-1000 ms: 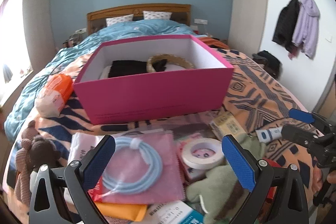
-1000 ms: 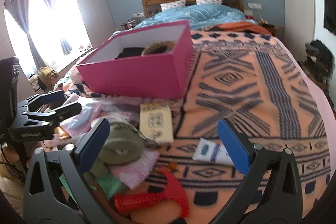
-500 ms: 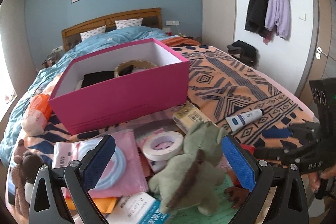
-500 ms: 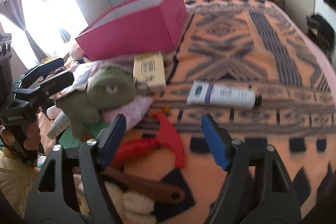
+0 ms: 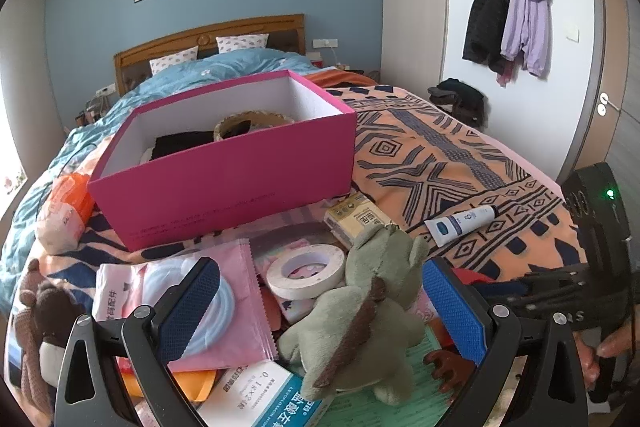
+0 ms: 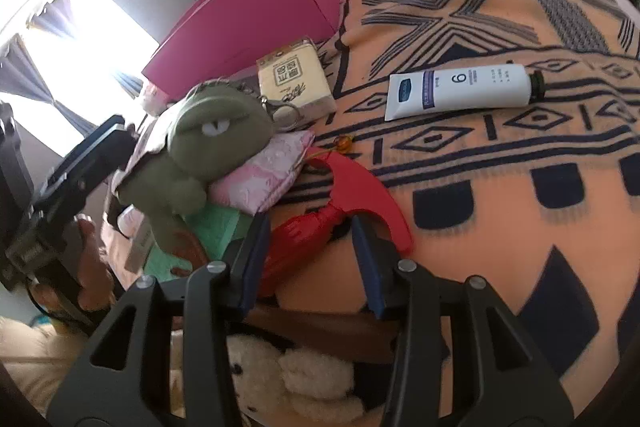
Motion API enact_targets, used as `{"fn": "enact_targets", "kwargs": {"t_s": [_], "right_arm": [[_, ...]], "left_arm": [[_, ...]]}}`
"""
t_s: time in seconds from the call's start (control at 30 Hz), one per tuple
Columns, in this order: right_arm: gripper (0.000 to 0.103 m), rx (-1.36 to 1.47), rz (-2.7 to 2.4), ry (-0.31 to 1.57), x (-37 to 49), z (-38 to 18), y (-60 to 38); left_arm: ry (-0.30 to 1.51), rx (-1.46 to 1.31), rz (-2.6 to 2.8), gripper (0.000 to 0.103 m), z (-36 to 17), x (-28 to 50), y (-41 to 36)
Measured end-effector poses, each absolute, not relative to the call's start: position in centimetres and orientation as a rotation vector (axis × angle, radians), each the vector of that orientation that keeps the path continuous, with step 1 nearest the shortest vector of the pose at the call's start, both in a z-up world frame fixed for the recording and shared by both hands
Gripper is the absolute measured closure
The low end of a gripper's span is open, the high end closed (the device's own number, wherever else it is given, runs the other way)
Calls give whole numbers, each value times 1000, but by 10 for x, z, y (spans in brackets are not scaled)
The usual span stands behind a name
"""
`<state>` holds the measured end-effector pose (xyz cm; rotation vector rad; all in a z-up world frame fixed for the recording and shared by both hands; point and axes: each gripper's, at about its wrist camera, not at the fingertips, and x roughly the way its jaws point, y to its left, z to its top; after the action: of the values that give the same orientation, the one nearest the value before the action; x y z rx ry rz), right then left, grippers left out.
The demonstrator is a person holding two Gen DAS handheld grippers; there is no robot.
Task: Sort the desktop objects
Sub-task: 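Close the right gripper on the red corkscrew and lift it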
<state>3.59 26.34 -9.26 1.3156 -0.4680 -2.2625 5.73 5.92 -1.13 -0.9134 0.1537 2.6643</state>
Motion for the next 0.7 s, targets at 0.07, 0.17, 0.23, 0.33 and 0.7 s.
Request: {"fn": "enact_targets", "kwargs": {"t_s": [0.07,0.17,0.23,0.33,0.7], "right_arm": [[58,1310,-2300,-421,30,-91,258],[58,1307,-2348,-353,22,-88,254],[58,1304,-2406,-287,17,-86,251],[58,1307,-2444,-177,10,-86,247],[75,1301,-2440,131,9,-87,246]], "left_arm": [[142,-924,2662,0,-13,55,58],[139,-934,2659,0,-15,53,57],[137,-938,2657,0,-16,52,56],[131,-940,2653,0,-17,50,55],[121,-942,2644,0,-18,46,52]]}}
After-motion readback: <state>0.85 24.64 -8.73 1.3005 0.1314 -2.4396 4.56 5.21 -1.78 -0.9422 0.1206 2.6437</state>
